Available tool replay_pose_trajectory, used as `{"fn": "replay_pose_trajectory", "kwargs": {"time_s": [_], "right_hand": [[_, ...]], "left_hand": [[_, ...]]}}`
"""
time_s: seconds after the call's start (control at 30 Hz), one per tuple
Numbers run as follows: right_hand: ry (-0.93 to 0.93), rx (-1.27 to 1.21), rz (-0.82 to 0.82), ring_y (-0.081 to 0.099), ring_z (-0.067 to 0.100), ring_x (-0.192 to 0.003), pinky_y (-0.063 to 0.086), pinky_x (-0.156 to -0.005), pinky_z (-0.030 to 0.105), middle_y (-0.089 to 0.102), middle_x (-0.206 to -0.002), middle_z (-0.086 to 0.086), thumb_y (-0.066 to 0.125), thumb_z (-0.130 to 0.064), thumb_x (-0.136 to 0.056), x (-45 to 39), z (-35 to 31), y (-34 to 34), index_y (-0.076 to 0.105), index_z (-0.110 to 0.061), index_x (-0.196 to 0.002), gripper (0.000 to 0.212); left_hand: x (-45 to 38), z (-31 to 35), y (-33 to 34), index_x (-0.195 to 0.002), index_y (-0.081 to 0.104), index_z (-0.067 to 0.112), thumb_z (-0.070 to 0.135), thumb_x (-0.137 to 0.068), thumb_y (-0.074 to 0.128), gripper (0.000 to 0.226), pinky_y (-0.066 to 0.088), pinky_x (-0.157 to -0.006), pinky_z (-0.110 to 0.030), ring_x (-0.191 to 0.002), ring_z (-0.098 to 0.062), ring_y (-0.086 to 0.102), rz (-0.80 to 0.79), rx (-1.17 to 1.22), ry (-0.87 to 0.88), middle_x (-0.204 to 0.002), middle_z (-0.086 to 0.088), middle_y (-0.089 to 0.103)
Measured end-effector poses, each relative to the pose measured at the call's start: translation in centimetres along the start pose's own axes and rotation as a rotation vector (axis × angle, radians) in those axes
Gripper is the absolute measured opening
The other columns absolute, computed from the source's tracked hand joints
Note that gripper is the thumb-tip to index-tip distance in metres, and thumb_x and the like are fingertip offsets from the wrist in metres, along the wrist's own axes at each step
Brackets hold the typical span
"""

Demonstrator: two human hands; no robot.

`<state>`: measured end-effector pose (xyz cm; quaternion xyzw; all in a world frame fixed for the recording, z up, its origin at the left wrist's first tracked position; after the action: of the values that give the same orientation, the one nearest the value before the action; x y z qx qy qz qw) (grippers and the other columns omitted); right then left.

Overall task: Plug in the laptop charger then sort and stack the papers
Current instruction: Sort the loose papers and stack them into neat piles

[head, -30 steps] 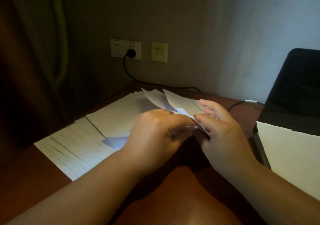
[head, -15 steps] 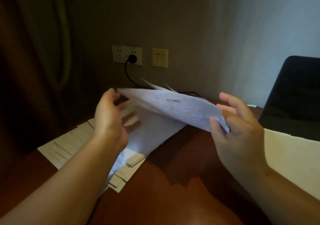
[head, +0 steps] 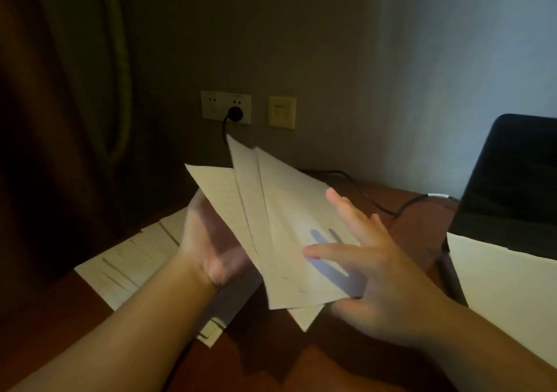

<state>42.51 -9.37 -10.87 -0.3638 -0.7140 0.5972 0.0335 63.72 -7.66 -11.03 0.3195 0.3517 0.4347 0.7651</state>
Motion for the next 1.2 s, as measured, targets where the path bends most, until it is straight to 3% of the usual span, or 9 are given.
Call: {"fn": "replay_pose_trajectory", "kwargs": {"time_s": [0.07,0.17,0.3,0.57,0.73,0.83,0.9,1.0,1.2], "right_hand": [[0.047,-0.126,-0.079,-0.020,0.002,-0.147,-0.006,-0.116,0.062,-0.021,-0.158,-0.029,0.063,-0.073,-0.073,0.1,-0.2,-0.1,0.051,-0.061,-0.129,0.058],[0.057,-0.216,-0.047,-0.019,-0.003,-0.146,-0.005,-0.116,0.056,-0.019,-0.156,-0.033,0.039,-0.088,-0.073,0.3,-0.3,-0.2,0.050,-0.063,-0.128,0.061],[0.062,-0.245,-0.066,-0.019,-0.008,-0.144,-0.008,-0.115,0.045,-0.019,-0.154,-0.038,0.045,-0.076,-0.077,0.4,-0.5,-0.2,0.053,-0.062,-0.126,0.052],[0.033,-0.193,-0.077,-0.029,-0.003,-0.142,-0.015,-0.111,0.043,-0.025,-0.153,-0.035,0.050,-0.069,-0.082,0.4,-1.1,-0.5,0.053,-0.063,-0.126,0.044],[0.133,-0.231,-0.259,-0.030,-0.015,-0.135,-0.010,-0.116,0.039,-0.030,-0.144,-0.045,0.060,-0.058,-0.089,0.6,-1.4,-0.6,0.051,-0.062,-0.127,0.039],[0.128,-0.280,-0.314,-0.023,-0.014,-0.139,-0.008,-0.120,0.042,-0.022,-0.146,-0.048,0.060,-0.049,-0.093,0.7,-1.3,-0.3,0.052,-0.061,-0.128,0.037],[0.116,-0.333,-0.341,-0.020,-0.013,-0.141,-0.008,-0.120,0.043,-0.013,-0.147,-0.049,0.057,-0.045,-0.096,0.6,-1.3,-0.1,0.053,-0.061,-0.127,0.035],[0.074,-0.403,-0.365,-0.015,-0.015,-0.141,-0.005,-0.119,0.037,-0.001,-0.147,-0.051,0.054,-0.030,-0.100,0.4,-1.6,0.4,0.057,-0.057,-0.126,0.037],[0.028,-0.378,-0.195,-0.001,-0.016,-0.143,0.015,-0.121,0.025,0.014,-0.148,-0.046,0.045,-0.005,-0.102,-0.3,-0.9,2.0,0.060,-0.051,-0.122,0.052]], "left_hand": [[0.1,-0.5,0.0,-0.126,0.052,0.004,0.053,-0.100,0.030,0.060,0.048,-0.100,-0.052,-0.119,-0.041,0.058,0.086,-0.024,-0.006,-0.124,-0.024,0.061],[-0.1,-1.0,-0.2,-0.120,0.057,0.012,0.050,-0.094,0.054,0.047,0.054,-0.089,-0.039,-0.110,-0.031,0.067,0.059,-0.090,0.026,-0.116,-0.012,0.068],[0.1,-1.1,-0.6,-0.114,0.064,0.017,0.059,-0.091,0.057,0.048,0.056,-0.077,-0.026,-0.097,-0.022,0.072,0.129,-0.141,0.075,-0.105,-0.003,0.074],[0.8,-0.5,-0.3,-0.122,0.068,0.020,0.072,-0.092,0.038,0.067,0.052,-0.088,-0.026,-0.106,-0.020,0.069,0.214,-0.240,0.071,-0.113,-0.001,0.073],[1.1,1.3,1.6,-0.089,0.075,0.012,0.071,-0.085,0.046,0.066,0.060,-0.064,-0.034,-0.069,-0.025,0.069,0.494,-0.250,0.046,-0.083,-0.009,0.070],[0.9,4.1,3.5,-0.110,0.071,0.009,0.060,-0.072,0.060,0.065,0.058,-0.074,-0.036,-0.075,-0.030,0.071,0.595,-0.463,-0.073,-0.099,-0.014,0.070],[0.8,5.6,4.8,-0.105,0.073,0.006,0.053,-0.059,0.073,0.066,0.054,-0.080,-0.037,-0.077,-0.028,0.072,0.609,-0.726,-0.165,-0.101,-0.013,0.069],[0.8,5.3,5.5,-0.108,0.069,0.023,0.047,-0.045,0.083,0.069,0.040,-0.105,-0.041,-0.104,-0.021,0.059,0.660,-1.217,-0.297,-0.122,-0.002,0.060],[1.7,1.7,2.0,-0.108,0.069,0.022,0.014,-0.076,0.080,0.034,0.057,-0.088,-0.047,-0.095,-0.027,0.070,0.824,-1.390,-0.409,-0.102,-0.008,0.073]]}}
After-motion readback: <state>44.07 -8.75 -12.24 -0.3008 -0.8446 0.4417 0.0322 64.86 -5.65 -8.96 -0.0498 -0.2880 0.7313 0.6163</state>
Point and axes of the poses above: each hand's wrist, its own x-axis away from the middle knuckle, its own y-axis out of the palm, z = x × y, the point moved 2 cm from there along -x, towards the middle knuckle
